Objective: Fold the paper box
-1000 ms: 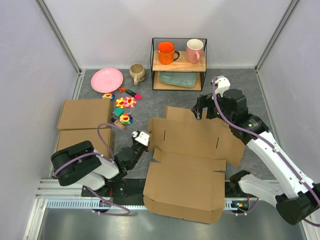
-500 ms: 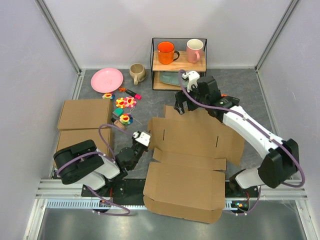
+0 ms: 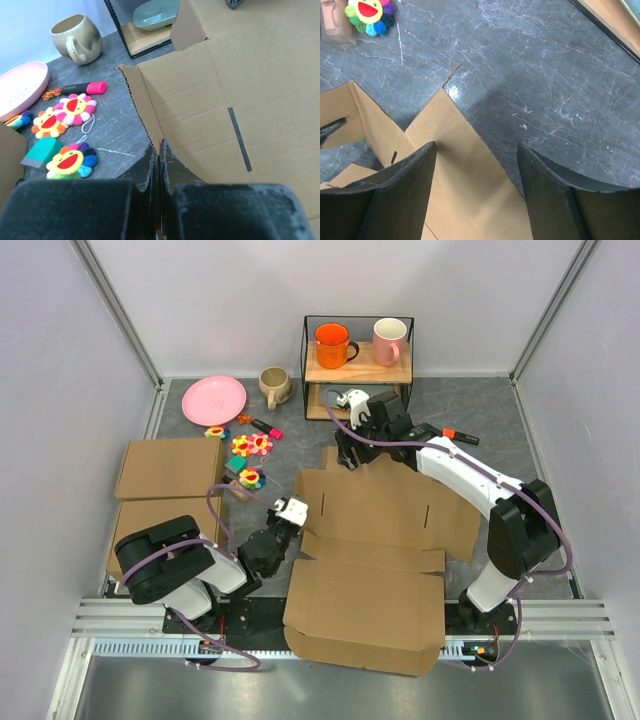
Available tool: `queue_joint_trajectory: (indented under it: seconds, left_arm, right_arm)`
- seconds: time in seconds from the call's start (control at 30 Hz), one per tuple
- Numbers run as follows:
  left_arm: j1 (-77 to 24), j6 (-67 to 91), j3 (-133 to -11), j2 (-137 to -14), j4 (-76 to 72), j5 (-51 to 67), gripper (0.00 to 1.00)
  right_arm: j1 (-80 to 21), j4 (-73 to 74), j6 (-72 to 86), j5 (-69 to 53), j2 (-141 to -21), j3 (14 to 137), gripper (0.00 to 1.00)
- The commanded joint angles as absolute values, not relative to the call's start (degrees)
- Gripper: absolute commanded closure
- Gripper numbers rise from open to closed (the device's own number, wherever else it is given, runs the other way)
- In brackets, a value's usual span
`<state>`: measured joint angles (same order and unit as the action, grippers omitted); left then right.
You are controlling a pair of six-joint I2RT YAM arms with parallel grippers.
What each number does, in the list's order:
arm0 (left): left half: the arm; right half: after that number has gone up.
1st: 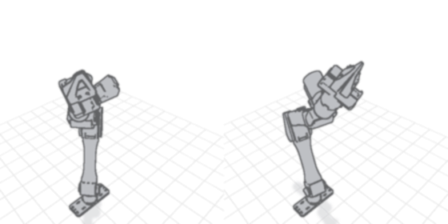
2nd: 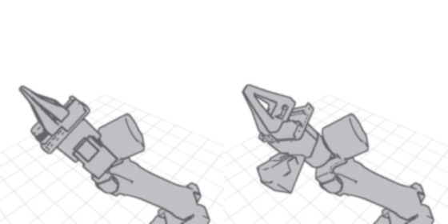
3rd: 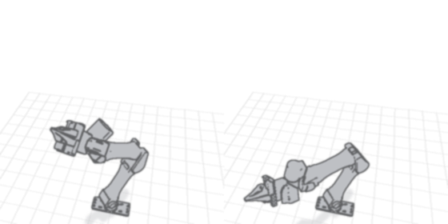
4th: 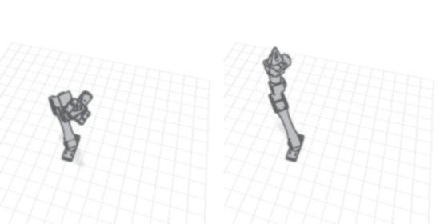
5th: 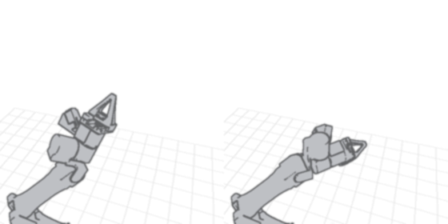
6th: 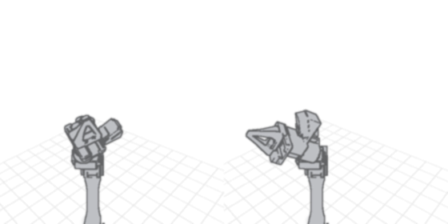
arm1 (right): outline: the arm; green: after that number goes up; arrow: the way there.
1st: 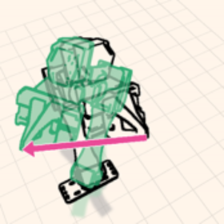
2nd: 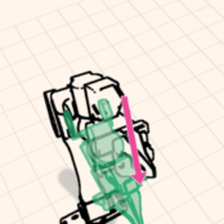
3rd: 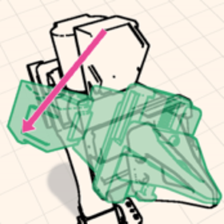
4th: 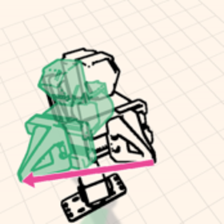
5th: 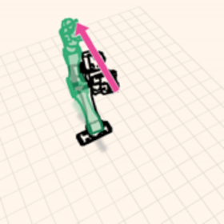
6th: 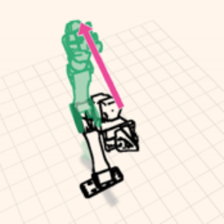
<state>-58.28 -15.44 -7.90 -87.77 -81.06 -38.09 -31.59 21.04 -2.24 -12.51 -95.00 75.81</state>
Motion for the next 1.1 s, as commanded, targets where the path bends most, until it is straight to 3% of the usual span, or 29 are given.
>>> queue_joint_trajectory:
  seconds: [0.0,0.13,0.27,0.37,0.57,0.77,0.93,1.0,1.03,1.07]
  left_arm:
    - [-57.8,-20.5,-9.5,-89.3,-93.2,-45.6,0.98]
    - [-55.7,-20.7,-12.8,-88.8,-89.8,-44.9,0.98]
    - [-52.5,-17.9,-18.9,-85.8,-78.7,-40.3,0.98]
    - [-48.6,-14.3,-20.3,-84.0,-75.9,-36.7,0.98]
    - [-47.1,-11.1,-19.9,-81.4,-71.3,-34.7,0.98]
    - [-47.1,-9.1,-17.4,-78.1,-68.3,-35.0,0.98]
    - [-47.2,-4.9,-17.7,-75.8,-64.0,-34.5,0.98]
    - [-47.2,-2.9,-18.9,-74.2,-57.1,-34.4,0.98]
    - [-47.2,-2.2,-20.0,-71.7,-54.1,-34.3,0.97]
    - [-47.3,-1.2,-20.6,-70.4,-48.2,-34.3,0.87]
  right_arm:
    - [-32.6,19.8,-3.1,-14.9,-95.2,78.0,0.32]
    - [-33.0,18.7,-2.5,-16.3,-94.2,76.6,0.58]
    - [-33.3,16.4,-1.2,-16.2,-91.7,73.3,0.67]
    - [-33.4,14.6,-0.2,-16.2,-89.3,70.6,0.67]
    - [-33.5,13.2,-0.2,-14.5,-89.9,69.9,0.56]
    - [-33.9,12.6,1.2,-12.5,-92.5,72.3,0.60]
    - [-34.5,12.0,0.8,-10.8,-95.0,74.2,0.78]
    - [-34.6,11.2,0.4,-10.0,-95.4,73.9,0.92]
    - [-34.6,10.7,0.4,-9.7,-95.1,73.7,0.97]
    - [-34.5,10.5,-1.0,-9.4,-94.5,73.7,1.00]
